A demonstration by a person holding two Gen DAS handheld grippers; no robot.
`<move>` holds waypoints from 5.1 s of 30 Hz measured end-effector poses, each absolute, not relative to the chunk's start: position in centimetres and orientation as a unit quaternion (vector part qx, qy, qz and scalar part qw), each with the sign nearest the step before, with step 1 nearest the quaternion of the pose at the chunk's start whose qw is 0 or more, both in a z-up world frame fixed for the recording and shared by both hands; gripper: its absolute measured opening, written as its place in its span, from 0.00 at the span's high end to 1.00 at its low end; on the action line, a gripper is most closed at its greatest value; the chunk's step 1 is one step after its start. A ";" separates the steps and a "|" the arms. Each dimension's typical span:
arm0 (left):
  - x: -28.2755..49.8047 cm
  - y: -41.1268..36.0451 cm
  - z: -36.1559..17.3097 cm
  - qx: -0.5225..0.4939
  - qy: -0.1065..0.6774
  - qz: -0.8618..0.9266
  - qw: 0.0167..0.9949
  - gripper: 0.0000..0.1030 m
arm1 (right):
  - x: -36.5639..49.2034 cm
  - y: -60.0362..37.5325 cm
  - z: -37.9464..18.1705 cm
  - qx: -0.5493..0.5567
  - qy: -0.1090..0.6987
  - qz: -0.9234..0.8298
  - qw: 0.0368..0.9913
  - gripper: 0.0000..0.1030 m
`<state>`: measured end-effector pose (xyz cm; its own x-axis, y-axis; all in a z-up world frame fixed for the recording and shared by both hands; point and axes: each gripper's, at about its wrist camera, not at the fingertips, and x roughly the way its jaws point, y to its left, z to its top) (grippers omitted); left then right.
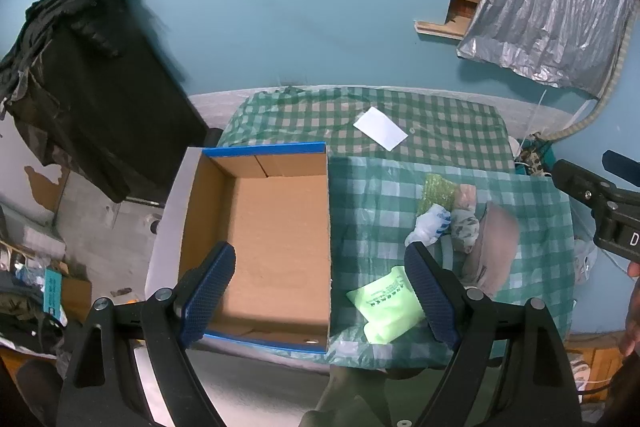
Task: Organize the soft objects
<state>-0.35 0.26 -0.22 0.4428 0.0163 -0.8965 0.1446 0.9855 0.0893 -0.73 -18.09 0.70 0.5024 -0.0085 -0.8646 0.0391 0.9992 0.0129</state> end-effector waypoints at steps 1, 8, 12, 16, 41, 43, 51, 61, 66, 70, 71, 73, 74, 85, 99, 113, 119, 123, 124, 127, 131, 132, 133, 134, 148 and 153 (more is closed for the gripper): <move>-0.4 0.3 -0.3 0.076 0.526 -0.038 0.846 0.15 | -0.8 -18.1 0.7 0.016 0.499 -0.014 0.866 0.03; -0.9 0.1 -0.3 0.080 0.525 -0.042 0.846 0.15 | -1.0 -18.4 0.5 0.017 0.501 -0.011 0.865 0.03; -1.0 -0.1 -0.2 0.082 0.526 -0.044 0.845 0.15 | -1.3 -18.5 0.4 0.019 0.502 -0.011 0.865 0.03; -1.0 -0.1 -0.1 0.084 0.527 -0.044 0.845 0.15 | -1.5 -18.6 0.3 0.021 0.503 -0.011 0.864 0.03; -1.5 -1.0 0.1 0.088 0.526 -0.046 0.845 0.15 | -1.6 -18.7 0.1 0.022 0.506 -0.012 0.862 0.03; -1.5 -1.2 0.1 0.089 0.527 -0.046 0.844 0.15 | -1.7 -18.7 0.0 0.022 0.506 -0.012 0.862 0.03; -1.1 -0.9 0.0 0.086 0.530 -0.053 0.842 0.15 | -2.1 -18.8 -0.4 0.022 0.507 -0.013 0.861 0.03; -1.0 -1.1 -0.2 0.085 0.529 -0.056 0.842 0.15 | -2.0 -19.0 -0.4 0.023 0.508 -0.013 0.861 0.03; -1.1 -1.2 -0.2 0.084 0.530 -0.056 0.842 0.15 | -2.1 -19.0 -0.5 0.023 0.509 -0.013 0.861 0.03; -1.0 -1.5 -0.5 0.087 0.533 -0.060 0.839 0.15 | -2.3 -19.1 -0.6 0.025 0.510 -0.014 0.859 0.03; -0.9 -1.6 -0.6 0.088 0.535 -0.062 0.838 0.15 | -2.2 -19.2 -0.6 0.025 0.511 -0.013 0.859 0.03; -0.8 -1.8 -1.1 0.090 0.540 -0.067 0.834 0.15 | -2.4 -19.4 -1.0 0.028 0.514 -0.013 0.857 0.03; -0.7 -1.9 -1.5 0.091 0.543 -0.069 0.832 0.15 | -2.5 -19.7 -1.2 0.031 0.516 -0.012 0.856 0.03; -0.3 -2.6 -6.7 0.103 0.586 -0.088 0.799 0.15 | -2.5 -23.4 -5.9 0.060 0.567 -0.034 0.821 0.03; -1.1 -4.8 -14.5 0.123 0.644 -0.119 0.746 0.15 | -2.4 -27.1 -13.1 0.119 0.624 -0.060 0.770 0.03; -3.0 -7.4 -22.1 0.171 0.676 -0.144 0.702 0.15 | -1.9 -26.9 -20.2 0.113 0.655 -0.062 0.745 0.03; -3.4 -7.3 -24.4 0.162 0.691 -0.154 0.687 0.15 | -1.7 -26.6 -22.2 0.106 0.664 -0.064 0.737 0.03; -3.7 -7.4 -25.4 0.179 0.688 -0.153 0.686 0.15 | -1.6 -26.6 -23.4 0.102 0.671 -0.066 0.732 0.03; -3.7 -7.4 -25.8 0.184 0.687 -0.154 0.686 0.15 | -1.6 -26.6 -23.6 0.102 0.671 -0.067 0.731 0.03; -3.9 -7.5 -26.9 0.199 0.689 -0.152 0.680 0.15 | -1.5 -26.6 -24.5 0.103 0.674 -0.073 0.728 0.03; -4.1 -7.5 -28.3 0.212 0.686 -0.145 0.680 0.15 | -1.3 -26.5 -25.6 0.106 0.679 -0.078 0.722 0.03; -4.1 -7.5 -28.5 0.210 0.687 -0.145 0.680 0.15 | -1.3 -26.4 -25.8 0.104 0.679 -0.078 0.722 0.03; -4.1 -7.3 -28.8 0.209 0.688 -0.144 0.680 0.15 | -1.2 -26.3 -26.1 0.101 0.680 -0.080 0.722 0.03; -4.0 -7.2 -29.1 0.208 0.690 -0.141 0.679 0.15 | -1.1 -26.2 -26.3 0.100 0.682 -0.081 0.720 0.03; -4.7 -4.5 -29.3 0.151 0.701 -0.156 0.679 0.89 | -1.6 -25.5 -28.2 0.099 0.686 -0.077 0.717 0.25; -3.0 -3.0 -26.9 0.120 0.695 -0.173 0.688 0.92 | -2.2 -25.9 -27.9 0.113 0.677 -0.063 0.725 0.52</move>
